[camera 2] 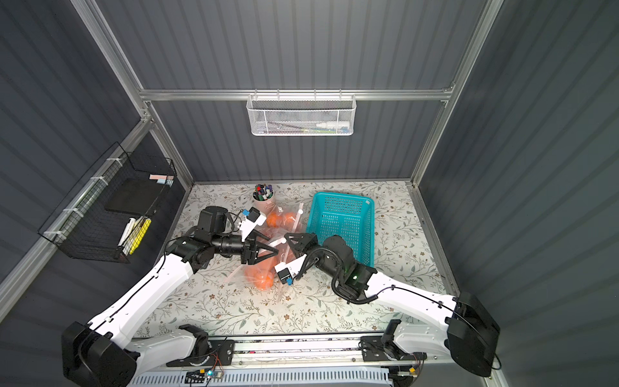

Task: Open the zip-top bag and take out the orange
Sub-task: Unzip the zipper on the zipper food storage bag.

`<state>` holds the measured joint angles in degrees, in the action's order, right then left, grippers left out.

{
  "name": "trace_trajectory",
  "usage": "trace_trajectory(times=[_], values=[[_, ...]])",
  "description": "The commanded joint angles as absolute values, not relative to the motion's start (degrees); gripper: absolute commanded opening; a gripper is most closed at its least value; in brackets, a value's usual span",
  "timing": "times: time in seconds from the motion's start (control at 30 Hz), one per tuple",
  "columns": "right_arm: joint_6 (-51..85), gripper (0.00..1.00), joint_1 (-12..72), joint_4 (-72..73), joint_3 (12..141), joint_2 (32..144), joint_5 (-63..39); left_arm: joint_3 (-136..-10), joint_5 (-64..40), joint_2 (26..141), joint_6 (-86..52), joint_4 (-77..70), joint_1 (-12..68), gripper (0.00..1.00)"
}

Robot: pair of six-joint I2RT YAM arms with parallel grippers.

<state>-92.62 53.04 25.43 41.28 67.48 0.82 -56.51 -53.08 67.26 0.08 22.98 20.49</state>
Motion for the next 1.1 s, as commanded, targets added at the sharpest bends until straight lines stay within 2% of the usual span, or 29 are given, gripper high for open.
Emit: trace_trajectory(times=[0.0, 0.1, 0.17, 0.47, 0.6, 0.83, 1.07], values=[[-87.6, 0.08, 53.3, 16.5, 44.8, 64.9, -0.3, -59.5, -50.4, 65.1, 0.0, 24.1, 20.5, 0.87], [-75.6, 0.1, 53.3, 0.1, 51.5, 63.4, -2.5, -61.3, -44.4, 63.2, -0.2, 25.3, 20.5, 0.96], [-66.9, 0.07, 53.0, -9.2, 57.5, 64.7, -3.6, -62.7, -40.5, 62.4, 0.6, 25.5, 20.5, 0.97], [-49.1, 0.1, 45.9, -44.1, 81.5, 79.2, -28.1, -65.8, -34.8, 60.9, 12.5, 27.8, 20.6, 0.99], [-44.9, 0.06, 45.1, -49.8, 87.2, 84.4, -32.2, -66.3, -33.5, 62.3, 14.4, 27.2, 20.7, 0.96], [-38.5, 0.07, 41.6, -53.7, 92.8, 89.3, -39.8, -64.8, -29.9, 63.3, 16.0, 27.6, 23.8, 0.86], [-34.3, 0.06, 38.3, -53.5, 94.2, 92.0, -46.6, -62.8, -31.7, 59.8, 17.2, 26.6, 24.1, 0.9]])
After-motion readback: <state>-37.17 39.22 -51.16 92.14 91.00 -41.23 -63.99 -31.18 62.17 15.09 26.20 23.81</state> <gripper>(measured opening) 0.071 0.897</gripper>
